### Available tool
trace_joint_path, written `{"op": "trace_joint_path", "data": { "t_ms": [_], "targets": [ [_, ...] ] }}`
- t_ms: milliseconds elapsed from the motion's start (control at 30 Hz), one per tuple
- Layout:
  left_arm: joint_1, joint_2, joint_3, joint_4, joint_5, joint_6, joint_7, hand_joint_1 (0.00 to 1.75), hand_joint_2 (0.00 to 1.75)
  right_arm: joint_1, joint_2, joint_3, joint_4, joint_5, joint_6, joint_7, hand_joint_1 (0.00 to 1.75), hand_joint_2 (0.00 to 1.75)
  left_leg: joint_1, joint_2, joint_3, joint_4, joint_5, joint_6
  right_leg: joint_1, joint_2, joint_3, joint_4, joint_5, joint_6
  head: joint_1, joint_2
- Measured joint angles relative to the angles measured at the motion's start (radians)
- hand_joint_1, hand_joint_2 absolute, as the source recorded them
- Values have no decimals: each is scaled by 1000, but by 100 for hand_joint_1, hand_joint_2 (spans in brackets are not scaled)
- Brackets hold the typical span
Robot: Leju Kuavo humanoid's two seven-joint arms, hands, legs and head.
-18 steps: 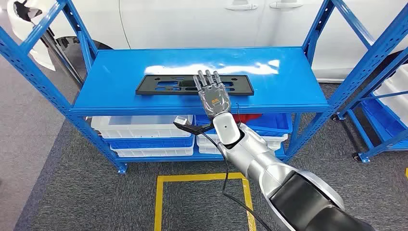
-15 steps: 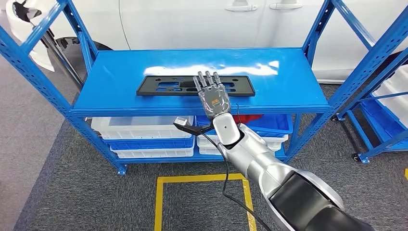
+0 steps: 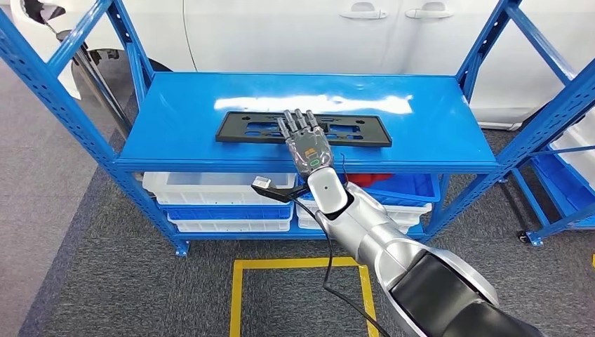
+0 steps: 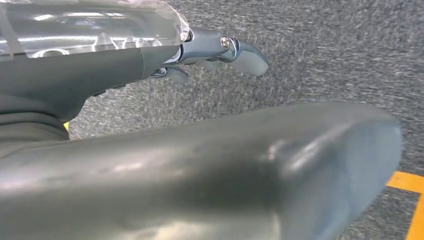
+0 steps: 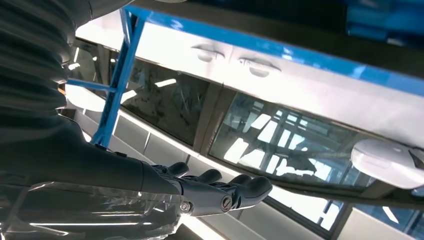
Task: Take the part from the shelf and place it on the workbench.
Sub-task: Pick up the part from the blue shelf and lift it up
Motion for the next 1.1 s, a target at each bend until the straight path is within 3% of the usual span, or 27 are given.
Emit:
{"op": "trace_joint_path", "data": {
  "t_ms": [67,133,233,267,333,367,433,567,633,700,733,767,867,900,933,1033,1100],
  "targets": [
    [-1,-3,0,2,0,-1,-2,0,0,-3,2,0,1,6,2,-1,0,175,-1,-1,9,-2,-9,-7,10,-1,43,-98,31,-17,0,0],
    [-1,-4,1,4,0,-1,-3,0,0,-4,5,0,2,9,4,-3,0,175,1,1,12,-8,-14,-18,16,-1,54,-121,22,-22,0,0],
    [-2,-3,2,5,0,-2,-4,0,0,-5,10,0,3,9,8,-5,0,175,2,7,16,13,-32,-33,4,-1,90,-154,18,-25,0,0],
    [-3,-3,2,5,0,-2,-5,0,0,-5,13,0,3,9,9,-7,0,175,3,8,-5,56,-49,-38,0,-2,104,-162,16,-26,0,0],
    [-1,-3,4,5,0,-1,-5,0,0,-3,18,0,5,10,11,-15,0,175,8,8,-82,185,-86,-50,0,-2,121,-165,4,-30,0,0],
    [1,-2,5,5,0,0,-5,0,0,0,19,0,7,10,11,-18,0,175,10,8,-120,235,-91,-55,0,-2,128,-164,-3,-30,0,0],
    [4,-2,7,5,0,0,-5,0,0,6,21,0,10,10,11,-21,0,175,14,9,-158,264,-71,-63,-1,-1,138,-160,-15,-27,0,0],
    [5,-2,8,5,0,0,-5,0,0,8,21,0,11,10,11,-22,0,175,16,9,-159,249,-50,-65,-2,0,143,-159,-21,-26,0,0],
    [5,-2,8,5,0,0,-5,0,0,8,23,0,11,10,11,-24,0,175,17,10,-126,157,7,-67,-2,1,152,-149,-37,-18,0,0],
    [8,-2,10,6,0,1,-7,0,0,8,27,0,12,19,12,-36,0,175,17,9,-75,32,54,-43,-2,2,158,-126,-65,5,0,0],
    [9,-2,12,6,0,1,-8,0,0,8,29,0,12,24,14,-42,0,175,16,9,-56,2,53,-27,-1,2,148,-98,-79,15,0,0],
    [11,-2,12,6,0,1,-10,0,0,9,30,0,13,31,18,-47,0,175,17,8,-48,-5,43,-11,-2,2,124,-52,-94,22,0,0],
    [12,-2,13,6,0,2,-12,0,0,17,29,0,17,41,37,-53,0,175,14,7,-28,-7,26,-1,-4,2,-2,135,-152,26,0,0],
    [13,-2,14,6,0,3,-13,0,0,22,29,0,19,42,43,-55,0,175,12,6,-20,-7,19,0,-4,2,-31,160,-150,26,0,0],
    [14,-2,14,6,0,3,-15,0,0,25,29,0,21,43,48,-57,0,175,11,5,-10,-7,12,0,-3,2,-41,147,-125,23,0,0],
    [14,-5,15,7,0,4,-19,0,0,27,29,2,25,44,61,-62,0,175,8,3,21,-9,-12,-5,4,1,4,-40,15,3,0,0],
    [13,-8,15,9,0,6,-20,0,0,26,29,3,27,44,65,-64,0,175,8,3,29,-13,-23,-14,14,1,26,-119,46,-10,1,0]
  ]
}}
